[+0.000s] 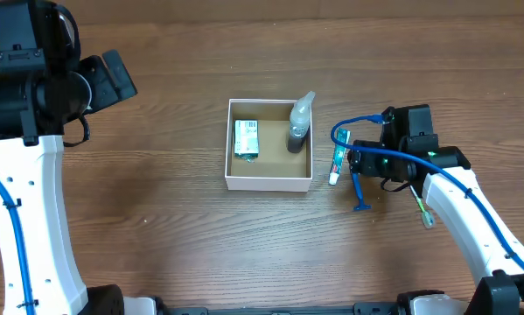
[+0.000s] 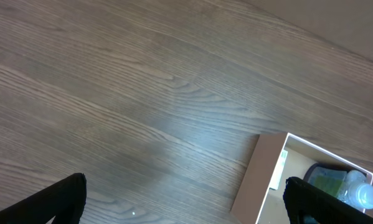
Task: Pack container
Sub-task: 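Reach the right gripper to the blue razor and grasp it, then place the blue razor into the box front with the right gripper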
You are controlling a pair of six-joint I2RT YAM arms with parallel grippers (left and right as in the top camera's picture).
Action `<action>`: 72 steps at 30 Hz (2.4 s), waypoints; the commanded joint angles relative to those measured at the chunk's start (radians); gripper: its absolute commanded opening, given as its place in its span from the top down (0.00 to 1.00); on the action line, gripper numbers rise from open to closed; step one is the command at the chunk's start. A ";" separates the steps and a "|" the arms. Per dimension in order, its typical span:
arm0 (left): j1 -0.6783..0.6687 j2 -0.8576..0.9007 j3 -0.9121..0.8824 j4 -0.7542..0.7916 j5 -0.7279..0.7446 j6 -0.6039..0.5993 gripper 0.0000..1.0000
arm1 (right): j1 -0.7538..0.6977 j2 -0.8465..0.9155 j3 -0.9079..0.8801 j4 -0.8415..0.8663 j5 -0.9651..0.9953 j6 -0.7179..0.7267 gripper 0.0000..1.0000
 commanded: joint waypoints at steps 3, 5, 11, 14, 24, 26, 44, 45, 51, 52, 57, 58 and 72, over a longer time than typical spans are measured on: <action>0.004 0.001 0.002 -0.008 0.012 -0.006 0.00 | -0.002 -0.002 0.024 -0.116 0.140 0.030 0.13; 0.004 0.001 0.002 -0.008 0.012 -0.007 0.00 | -0.002 0.000 0.024 -0.138 0.150 0.018 0.12; 0.004 0.001 0.002 -0.010 0.012 -0.007 0.00 | 0.005 0.065 0.023 -0.188 0.124 -0.058 0.09; 0.004 0.001 0.002 -0.010 0.012 -0.007 0.00 | 0.005 0.139 0.023 -0.164 0.124 -0.061 0.09; 0.004 0.001 0.002 -0.005 0.013 -0.011 0.00 | 0.008 0.334 0.023 -0.128 0.124 -0.079 0.32; 0.004 0.001 0.002 -0.009 0.012 -0.011 0.00 | 0.008 0.351 0.023 -0.121 0.123 -0.079 0.54; 0.004 0.001 0.002 -0.017 0.012 -0.006 0.00 | 0.081 0.013 0.498 -0.432 -0.024 -0.220 0.96; 0.004 0.001 0.002 -0.017 0.012 -0.007 0.00 | 0.129 -0.030 0.499 -0.419 -0.032 -0.271 0.96; 0.004 0.001 0.002 -0.021 0.012 -0.007 0.00 | 0.422 -0.001 0.498 -0.382 0.027 -0.458 0.96; 0.004 0.001 0.002 -0.022 0.012 -0.006 0.00 | 0.472 0.026 0.497 -0.361 0.083 -0.473 0.96; 0.004 0.001 0.002 -0.022 0.012 -0.007 0.00 | 0.579 0.188 0.497 -0.230 0.176 -0.525 0.96; 0.004 0.001 0.002 -0.022 0.012 -0.007 0.00 | 0.581 0.214 0.497 -0.205 0.177 -0.532 0.96; 0.004 0.001 0.002 -0.023 0.012 -0.007 0.00 | 0.581 0.135 0.613 -0.191 0.219 -0.360 0.02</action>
